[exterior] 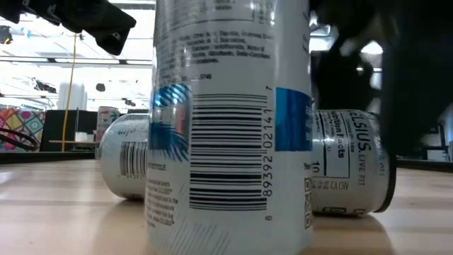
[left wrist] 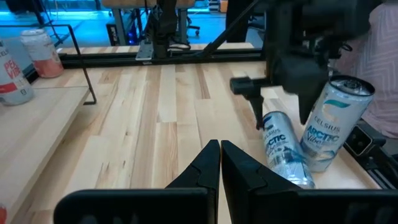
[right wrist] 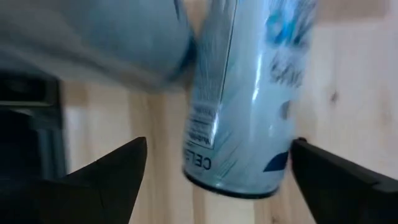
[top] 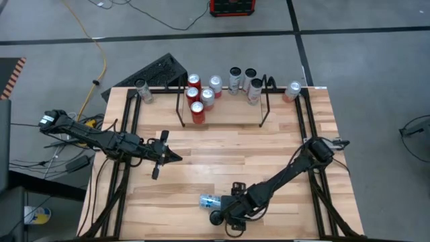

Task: Place canned beverage on shelf
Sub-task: Adjust the white blue soda can, then adjust the soda cans on the shelf

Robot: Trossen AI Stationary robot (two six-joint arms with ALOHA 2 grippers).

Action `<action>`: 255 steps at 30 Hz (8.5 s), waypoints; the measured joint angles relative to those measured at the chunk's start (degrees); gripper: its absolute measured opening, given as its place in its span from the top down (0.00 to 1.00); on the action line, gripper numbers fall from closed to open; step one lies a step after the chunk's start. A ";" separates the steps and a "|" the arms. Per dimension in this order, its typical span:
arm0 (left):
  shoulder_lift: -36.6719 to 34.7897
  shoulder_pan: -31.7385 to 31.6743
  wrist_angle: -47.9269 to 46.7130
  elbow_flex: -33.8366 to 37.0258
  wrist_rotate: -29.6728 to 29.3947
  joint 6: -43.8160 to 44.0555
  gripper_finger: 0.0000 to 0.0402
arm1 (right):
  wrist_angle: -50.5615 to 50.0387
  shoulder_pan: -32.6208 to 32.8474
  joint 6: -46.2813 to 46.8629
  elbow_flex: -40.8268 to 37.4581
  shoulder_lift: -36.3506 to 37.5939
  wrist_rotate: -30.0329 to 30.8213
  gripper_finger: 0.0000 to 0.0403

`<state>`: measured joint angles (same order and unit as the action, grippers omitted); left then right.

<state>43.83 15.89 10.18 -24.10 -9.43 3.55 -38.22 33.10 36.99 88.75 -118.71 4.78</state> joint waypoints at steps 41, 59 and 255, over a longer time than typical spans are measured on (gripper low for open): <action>0.02 0.01 -0.86 0.00 1.18 -2.37 1.00 | -30.19 -14.64 -1.98 -0.09 10.81 -11.88 0.44; 0.07 0.07 -2.86 -0.01 1.91 -4.54 1.00 | -51.57 -33.39 6.56 -2.04 14.02 -48.80 0.42; 0.06 -1.52 -7.92 -0.02 -19.52 -3.16 1.00 | -35.01 -69.20 -26.34 43.74 -5.07 -0.29 0.34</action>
<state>43.90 14.37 2.26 -24.12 -28.95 0.39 -73.23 -36.10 10.66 132.49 -123.79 4.49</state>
